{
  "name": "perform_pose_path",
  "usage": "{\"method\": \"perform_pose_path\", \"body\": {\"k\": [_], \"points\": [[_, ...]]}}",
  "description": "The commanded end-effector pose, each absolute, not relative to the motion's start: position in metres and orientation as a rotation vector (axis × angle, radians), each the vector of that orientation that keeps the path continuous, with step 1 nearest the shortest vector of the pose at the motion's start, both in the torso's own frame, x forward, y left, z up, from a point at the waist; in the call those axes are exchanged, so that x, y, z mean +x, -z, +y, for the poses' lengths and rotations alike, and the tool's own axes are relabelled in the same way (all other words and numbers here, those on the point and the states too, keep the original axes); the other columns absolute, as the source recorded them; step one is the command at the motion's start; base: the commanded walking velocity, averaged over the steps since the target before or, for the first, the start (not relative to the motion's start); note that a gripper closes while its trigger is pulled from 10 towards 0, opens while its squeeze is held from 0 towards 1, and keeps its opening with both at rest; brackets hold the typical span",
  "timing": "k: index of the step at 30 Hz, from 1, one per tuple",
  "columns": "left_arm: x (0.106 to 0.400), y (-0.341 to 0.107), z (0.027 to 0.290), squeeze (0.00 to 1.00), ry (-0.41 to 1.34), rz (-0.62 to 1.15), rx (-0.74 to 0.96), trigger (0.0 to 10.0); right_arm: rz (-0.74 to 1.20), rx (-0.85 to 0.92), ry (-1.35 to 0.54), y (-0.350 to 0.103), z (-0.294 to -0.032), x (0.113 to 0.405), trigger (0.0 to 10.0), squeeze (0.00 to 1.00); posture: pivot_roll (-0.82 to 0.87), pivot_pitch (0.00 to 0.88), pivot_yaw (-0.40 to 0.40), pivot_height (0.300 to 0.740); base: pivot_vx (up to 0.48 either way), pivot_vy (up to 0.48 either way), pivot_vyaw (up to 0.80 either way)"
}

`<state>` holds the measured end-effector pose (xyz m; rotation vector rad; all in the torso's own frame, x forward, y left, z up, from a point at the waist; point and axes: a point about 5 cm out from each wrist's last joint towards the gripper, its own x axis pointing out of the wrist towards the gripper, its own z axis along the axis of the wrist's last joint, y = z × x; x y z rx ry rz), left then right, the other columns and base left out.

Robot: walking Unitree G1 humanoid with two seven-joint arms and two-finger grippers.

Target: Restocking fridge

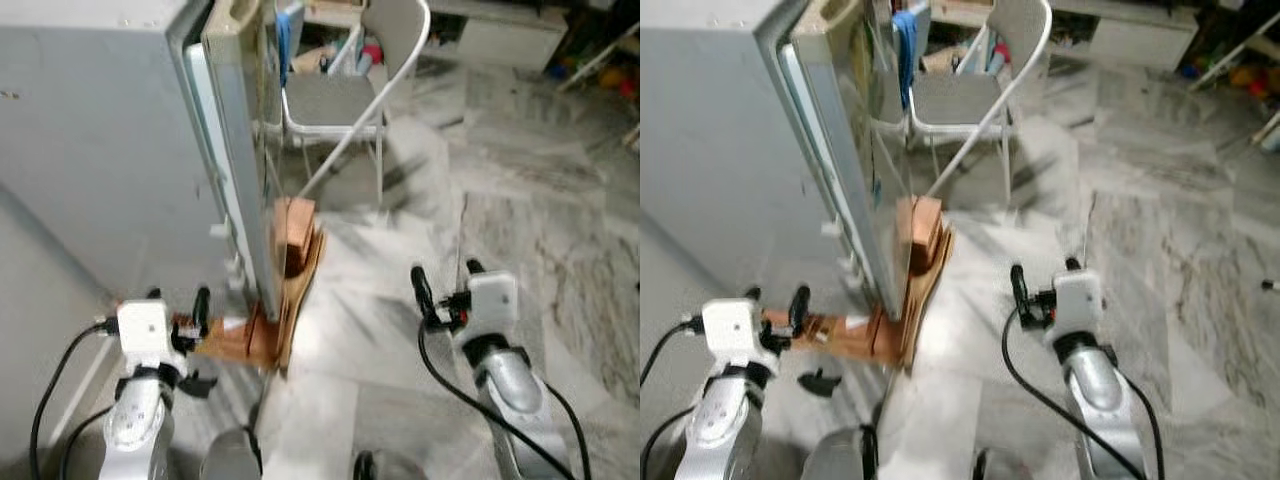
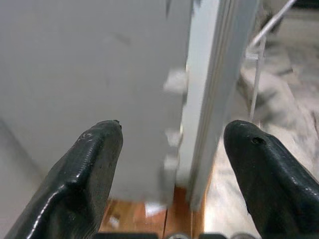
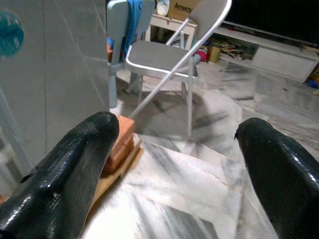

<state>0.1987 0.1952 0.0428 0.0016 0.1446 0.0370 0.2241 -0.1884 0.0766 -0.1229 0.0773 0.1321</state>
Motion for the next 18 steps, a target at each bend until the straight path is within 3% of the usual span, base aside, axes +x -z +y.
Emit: {"method": "perform_pose_path", "body": {"k": [1, 6, 12, 18], "points": [[0.186, -0.039, 0.200, 0.00, -0.060, 0.179, 0.009, 10.0, 0.068, -0.146, -0.130, -0.081, -0.199, 0.217, 10.0, 0.00, 0.08, 0.001, -0.015, 0.740, 0.000, 0.000, 0.00], [0.171, -0.031, 0.198, 0.00, -0.113, 0.214, -0.011, 10.0, 0.065, -0.137, -0.094, -0.075, -0.203, 0.217, 10.0, 0.00, 0.09, 0.000, -0.026, 0.740, 0.000, 0.000, 0.00], [0.182, -0.035, 0.193, 0.00, -0.104, 0.174, -0.008, 10.0, 0.021, -0.123, -0.095, -0.076, -0.191, 0.237, 10.0, 0.00, 0.09, 0.000, -0.028, 0.740, 0.000, 0.000, 0.00], [0.192, -0.042, 0.197, 0.00, -0.090, 0.146, 0.018, 10.0, -0.005, -0.112, -0.084, -0.080, -0.189, 0.248, 10.0, 0.00, 0.09, 0.000, -0.012, 0.740, 0.357, 0.000, 0.00]]}}
